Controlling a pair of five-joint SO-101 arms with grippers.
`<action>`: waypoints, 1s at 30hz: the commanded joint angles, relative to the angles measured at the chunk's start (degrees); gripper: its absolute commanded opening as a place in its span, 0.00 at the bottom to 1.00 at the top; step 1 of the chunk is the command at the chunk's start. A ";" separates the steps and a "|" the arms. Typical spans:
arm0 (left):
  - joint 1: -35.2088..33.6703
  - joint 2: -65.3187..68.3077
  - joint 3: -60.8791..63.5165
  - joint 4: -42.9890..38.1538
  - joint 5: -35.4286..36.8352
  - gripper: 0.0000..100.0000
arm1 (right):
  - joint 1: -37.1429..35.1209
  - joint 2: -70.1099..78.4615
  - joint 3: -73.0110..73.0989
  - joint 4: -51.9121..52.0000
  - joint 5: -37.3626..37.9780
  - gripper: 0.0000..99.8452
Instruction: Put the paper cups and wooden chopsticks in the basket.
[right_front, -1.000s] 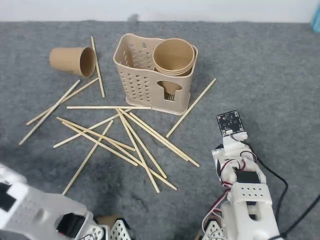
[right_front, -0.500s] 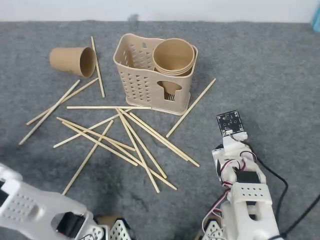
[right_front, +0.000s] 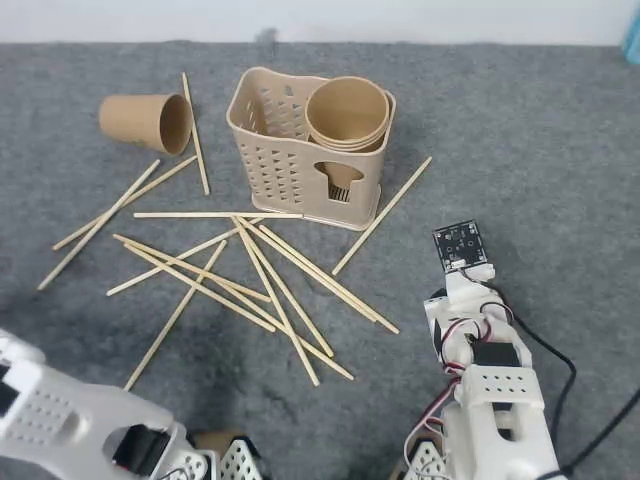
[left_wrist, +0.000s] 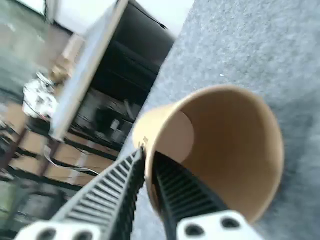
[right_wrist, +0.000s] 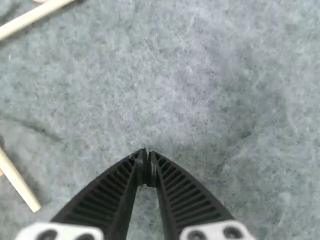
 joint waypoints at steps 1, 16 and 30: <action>0.35 -11.52 2.77 7.03 7.82 0.01 | -0.22 -1.45 -0.53 -1.45 0.79 0.01; 9.41 -31.82 -21.14 85.36 40.79 0.01 | -0.22 -1.45 -0.53 -1.36 0.79 0.01; 12.48 -32.35 -20.00 84.48 66.73 0.01 | -0.22 -1.45 -0.53 -1.45 0.79 0.01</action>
